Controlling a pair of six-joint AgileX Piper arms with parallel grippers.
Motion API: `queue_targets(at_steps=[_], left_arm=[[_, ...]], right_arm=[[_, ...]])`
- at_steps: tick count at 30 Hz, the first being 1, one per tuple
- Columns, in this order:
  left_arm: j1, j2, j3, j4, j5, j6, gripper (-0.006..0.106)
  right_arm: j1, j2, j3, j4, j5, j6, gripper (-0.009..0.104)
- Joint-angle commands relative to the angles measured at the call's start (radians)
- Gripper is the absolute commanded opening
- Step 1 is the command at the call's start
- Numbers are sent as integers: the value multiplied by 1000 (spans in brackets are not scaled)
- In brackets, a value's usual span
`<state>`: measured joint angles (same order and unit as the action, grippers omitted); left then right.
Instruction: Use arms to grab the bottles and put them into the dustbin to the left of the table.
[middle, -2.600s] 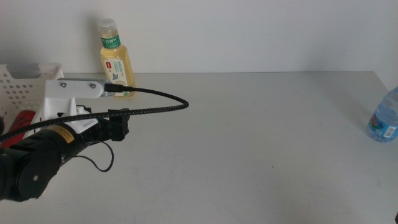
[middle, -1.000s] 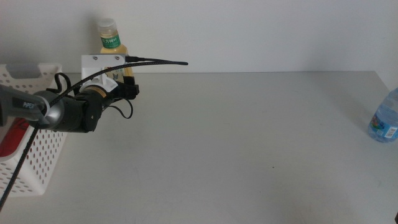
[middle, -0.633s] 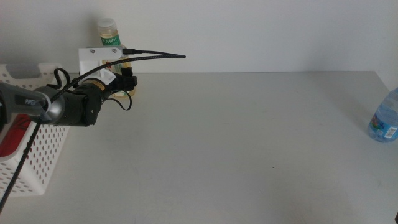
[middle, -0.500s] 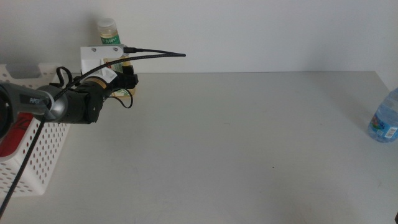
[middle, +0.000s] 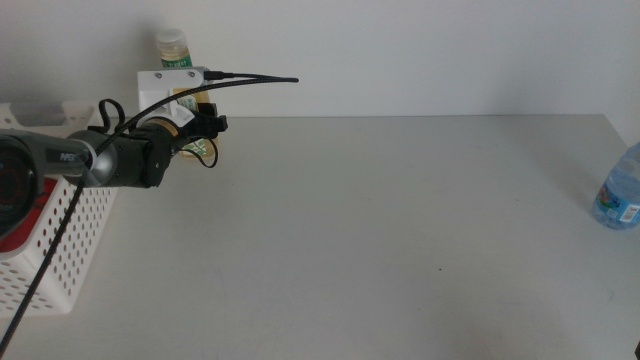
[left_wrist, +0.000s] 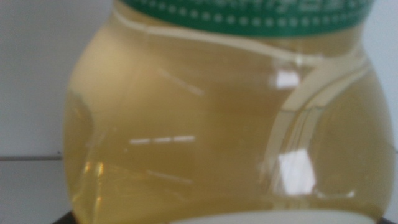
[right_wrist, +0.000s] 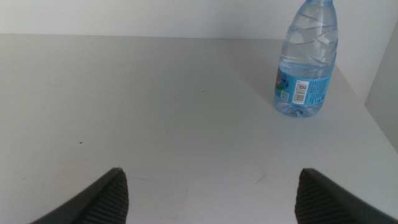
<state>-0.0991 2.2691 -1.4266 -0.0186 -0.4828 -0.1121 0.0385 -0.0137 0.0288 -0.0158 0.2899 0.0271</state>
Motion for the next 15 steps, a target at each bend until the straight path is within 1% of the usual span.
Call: queue_targets(at_steps=[1,3,5,6,9,15], left_arm=[[3,-113,-30,52,-33,1,36],[3,-157,-30,70,36,1,22],[5,-208,-30,70,133,1,6],[11,-257,-30,70,220,4,-2],[15,-333,-30,78,332,5,-2],[10,-516,-30,129,572,5,-2]], right_arm=[[2,-21,-11,-5,-72,-5,94],[2,-21,-11,-5,-72,-5,94],[2,-21,-11,-5,-72,-5,94],[2,-21,-11,-5,-72,-5,94],[2,-21,-11,-5,-72,-5,94],[2,-21,-11,-5,-72,-5,94]])
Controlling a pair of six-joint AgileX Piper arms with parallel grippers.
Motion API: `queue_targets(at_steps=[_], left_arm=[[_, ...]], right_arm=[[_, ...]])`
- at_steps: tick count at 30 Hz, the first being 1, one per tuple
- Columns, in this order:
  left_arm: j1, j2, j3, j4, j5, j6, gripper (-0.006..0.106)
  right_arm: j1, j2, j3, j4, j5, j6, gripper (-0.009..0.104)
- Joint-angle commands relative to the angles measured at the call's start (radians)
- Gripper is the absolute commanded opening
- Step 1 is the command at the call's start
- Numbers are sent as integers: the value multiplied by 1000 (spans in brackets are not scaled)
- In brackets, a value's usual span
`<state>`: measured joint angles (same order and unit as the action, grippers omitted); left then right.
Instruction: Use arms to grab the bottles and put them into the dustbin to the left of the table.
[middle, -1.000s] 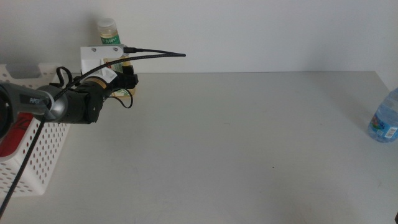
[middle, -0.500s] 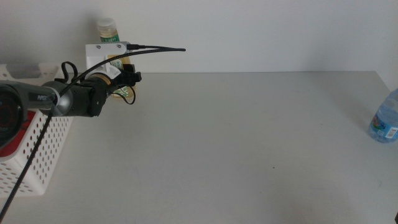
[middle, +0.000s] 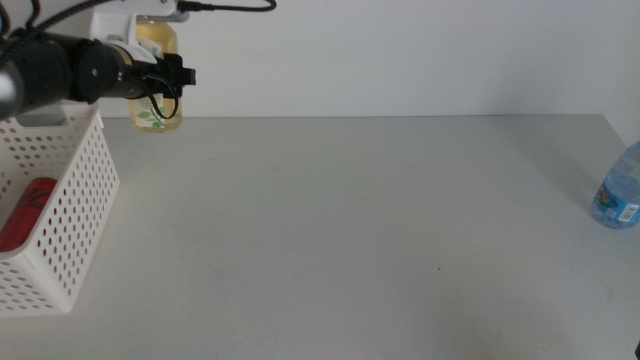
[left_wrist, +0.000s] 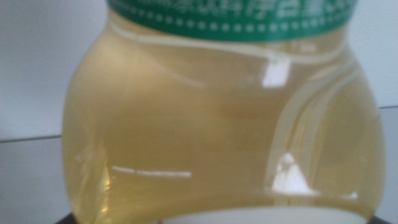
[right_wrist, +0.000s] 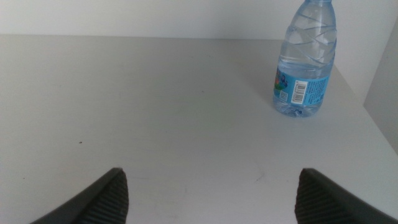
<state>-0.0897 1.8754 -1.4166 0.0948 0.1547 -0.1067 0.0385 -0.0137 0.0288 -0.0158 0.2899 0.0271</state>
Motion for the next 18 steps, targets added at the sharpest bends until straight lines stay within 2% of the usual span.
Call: queue_targets(at_steps=[1,8,10,14,18], left_arm=[[1,-157,-41,16,-17,-1,-2],[18,-358,-41,14,287,70,-2],[61,-398,-50,-37,381,120,-2],[200,-414,-107,-205,625,285,-2],[323,-414,-122,-246,780,395,-2]], right_arm=[[2,-21,-11,-5,-72,-5,94],[2,-21,-11,-5,-72,-5,94],[2,-21,-11,-5,-72,-5,94],[2,-21,-11,-5,-72,-5,94],[2,-21,-11,-5,-72,-5,94]])
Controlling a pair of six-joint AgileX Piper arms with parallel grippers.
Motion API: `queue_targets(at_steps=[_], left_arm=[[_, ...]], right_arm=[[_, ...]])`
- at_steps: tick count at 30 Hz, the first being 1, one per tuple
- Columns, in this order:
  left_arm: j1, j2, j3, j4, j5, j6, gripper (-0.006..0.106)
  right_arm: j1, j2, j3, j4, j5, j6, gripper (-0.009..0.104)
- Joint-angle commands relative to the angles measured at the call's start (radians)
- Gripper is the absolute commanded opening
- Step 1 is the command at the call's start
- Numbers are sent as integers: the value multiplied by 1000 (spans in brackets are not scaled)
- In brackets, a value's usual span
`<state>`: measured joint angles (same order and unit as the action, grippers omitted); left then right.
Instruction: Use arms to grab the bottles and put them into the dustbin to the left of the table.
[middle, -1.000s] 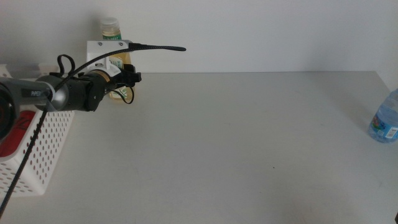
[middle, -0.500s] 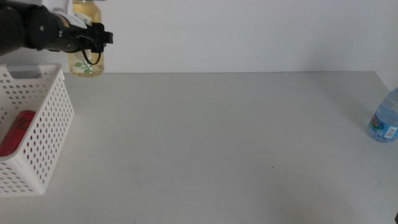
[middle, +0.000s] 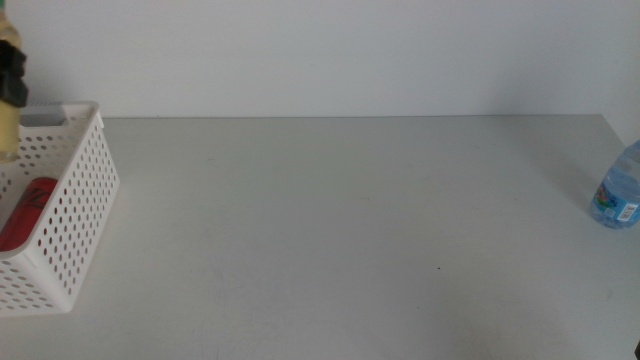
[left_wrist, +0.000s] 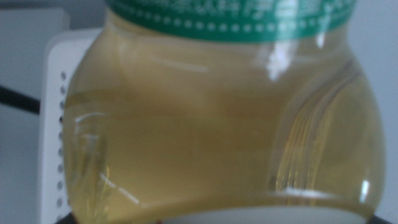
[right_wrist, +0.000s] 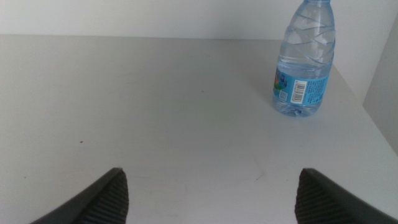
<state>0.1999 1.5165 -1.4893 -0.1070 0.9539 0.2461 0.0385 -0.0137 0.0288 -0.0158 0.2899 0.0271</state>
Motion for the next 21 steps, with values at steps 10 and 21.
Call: queue_targets(at_steps=[10,21], left_arm=[[150,69,-49,-28,155,94,-2],[150,283,-49,-122,186,94,-2]], right_arm=[[2,-21,-11,-5,-72,-5,94],[2,-21,-11,-5,-72,-5,94]])
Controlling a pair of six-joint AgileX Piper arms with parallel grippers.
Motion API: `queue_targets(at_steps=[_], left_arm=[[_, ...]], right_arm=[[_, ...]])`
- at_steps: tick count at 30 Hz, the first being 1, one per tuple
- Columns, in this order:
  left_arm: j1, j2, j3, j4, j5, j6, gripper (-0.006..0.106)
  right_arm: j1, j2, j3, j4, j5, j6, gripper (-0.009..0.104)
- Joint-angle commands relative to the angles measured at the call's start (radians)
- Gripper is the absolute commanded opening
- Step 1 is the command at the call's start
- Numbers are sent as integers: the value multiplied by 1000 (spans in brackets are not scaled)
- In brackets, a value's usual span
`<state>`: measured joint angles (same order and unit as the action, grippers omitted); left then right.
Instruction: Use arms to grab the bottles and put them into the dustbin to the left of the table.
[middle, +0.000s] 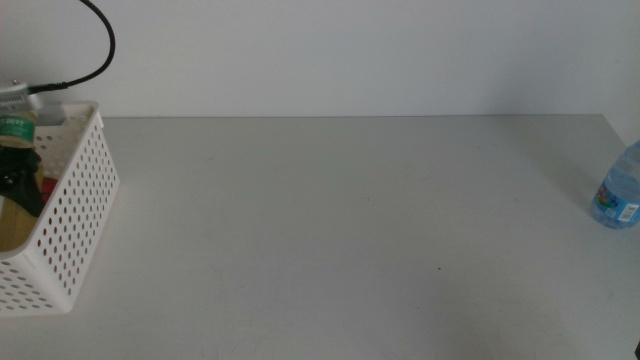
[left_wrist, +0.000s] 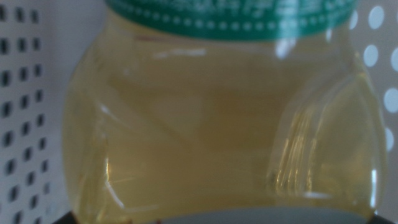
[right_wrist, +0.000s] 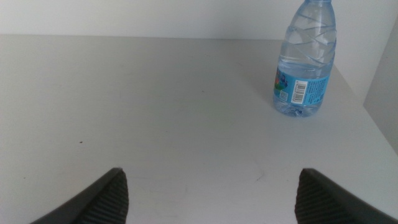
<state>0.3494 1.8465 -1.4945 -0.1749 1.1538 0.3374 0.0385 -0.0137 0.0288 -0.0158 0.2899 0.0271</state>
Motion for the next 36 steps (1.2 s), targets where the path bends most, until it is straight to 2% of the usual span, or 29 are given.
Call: queue_targets(at_steps=[1,5,9,16,19,22,30,36], left_arm=[[0,-34,-43,-62,-5,2,-1],[0,-11,-43,-83,11,6,3],[0,-4,-43,-80,16,32,21],[0,-5,-44,-96,16,52,78],[0,-15,-44,-113,26,50,94],[0,-39,-46,-148,31,34,94],[-43,-212,-46,-152,-25,30,94],[-188,-344,-46,-143,-25,55,94]], right_arm=[[2,-21,-11,-5,-72,-5,94],[2,-21,-11,-5,-72,-5,94],[2,-21,-11,-5,-72,-5,94],[2,-21,-11,-5,-72,-5,94],[2,-21,-11,-5,-72,-5,94],[2,-21,-11,-5,-72,-5,94],[2,-21,-11,-7,-72,-5,94],[2,-21,-11,-7,-72,-5,94]])
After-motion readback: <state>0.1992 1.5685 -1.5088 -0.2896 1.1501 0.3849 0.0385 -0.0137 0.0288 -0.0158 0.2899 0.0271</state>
